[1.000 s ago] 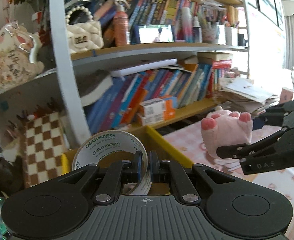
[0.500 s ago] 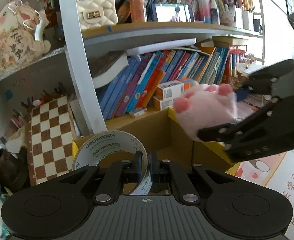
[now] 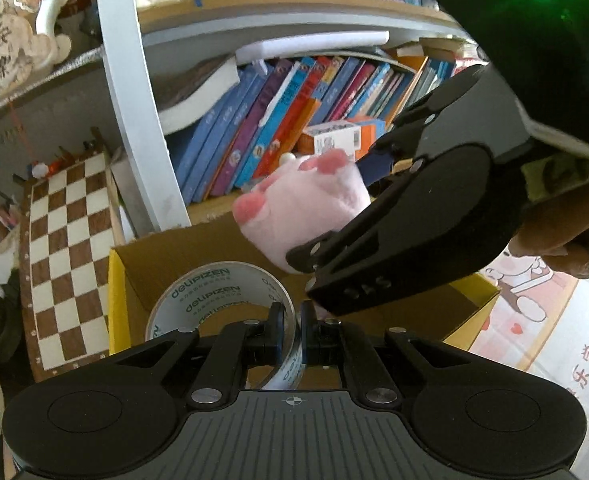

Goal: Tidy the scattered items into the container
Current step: 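Carry the plush and tape roll with both tools over the yellow box, then open the right tool to drop the plush while the left tool releases the tape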

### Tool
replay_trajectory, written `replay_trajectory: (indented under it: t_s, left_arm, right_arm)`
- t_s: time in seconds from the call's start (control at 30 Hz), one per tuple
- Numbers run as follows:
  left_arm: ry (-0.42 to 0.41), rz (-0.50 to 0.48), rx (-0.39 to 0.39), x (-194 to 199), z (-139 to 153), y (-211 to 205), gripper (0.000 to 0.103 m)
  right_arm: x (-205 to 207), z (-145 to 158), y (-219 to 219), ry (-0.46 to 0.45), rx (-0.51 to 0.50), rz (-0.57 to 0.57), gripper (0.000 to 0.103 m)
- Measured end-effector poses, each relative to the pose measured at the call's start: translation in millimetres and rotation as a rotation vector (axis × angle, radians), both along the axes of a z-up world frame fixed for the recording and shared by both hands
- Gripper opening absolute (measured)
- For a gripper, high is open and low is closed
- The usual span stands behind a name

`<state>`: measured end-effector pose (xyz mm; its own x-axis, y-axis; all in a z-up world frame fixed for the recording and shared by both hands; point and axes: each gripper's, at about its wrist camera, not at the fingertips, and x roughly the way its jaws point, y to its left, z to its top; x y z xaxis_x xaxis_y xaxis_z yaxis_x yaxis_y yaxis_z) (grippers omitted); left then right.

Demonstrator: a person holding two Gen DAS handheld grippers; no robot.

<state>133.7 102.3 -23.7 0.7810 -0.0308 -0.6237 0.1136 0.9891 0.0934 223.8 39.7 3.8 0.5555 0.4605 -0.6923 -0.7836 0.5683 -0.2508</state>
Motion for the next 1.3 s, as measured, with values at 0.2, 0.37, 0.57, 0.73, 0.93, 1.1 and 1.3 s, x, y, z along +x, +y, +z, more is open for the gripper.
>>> replay_trajectory:
  t_s: [0.2,0.37,0.57,0.73,0.93,1.1,1.3]
  left_arm:
    - [0.048,-0.007,-0.013,6,-10,4,0.007]
    - [0.085,-0.006,-0.051,9,-16,10,0.01]
    - [0.094,0.018,-0.077,8,-15,15,0.015]
    - [0.074,0.037,-0.07,1,-11,14,0.027]
    - [0.038,0.055,-0.051,-8,-3,11,0.065]
    - [0.023,0.061,-0.052,-13,0,10,0.066]
    - [0.021,0.058,-0.059,-14,1,9,0.066]
  right_arm:
    - [15,-24,13,0.044,-0.069,0.015,0.061]
    - [25,-37,23,0.06,-0.109,0.032,0.061]
    - [36,-45,28,0.075,-0.134,0.034,0.061]
    - [37,-46,32,0.088,-0.146,0.056,0.062]
    - [37,-45,36,0.102,-0.128,0.083,0.062]
    - [34,-42,42,0.103,-0.106,0.095,0.063]
    - [31,-30,47,0.079,-0.057,0.117,0.072]
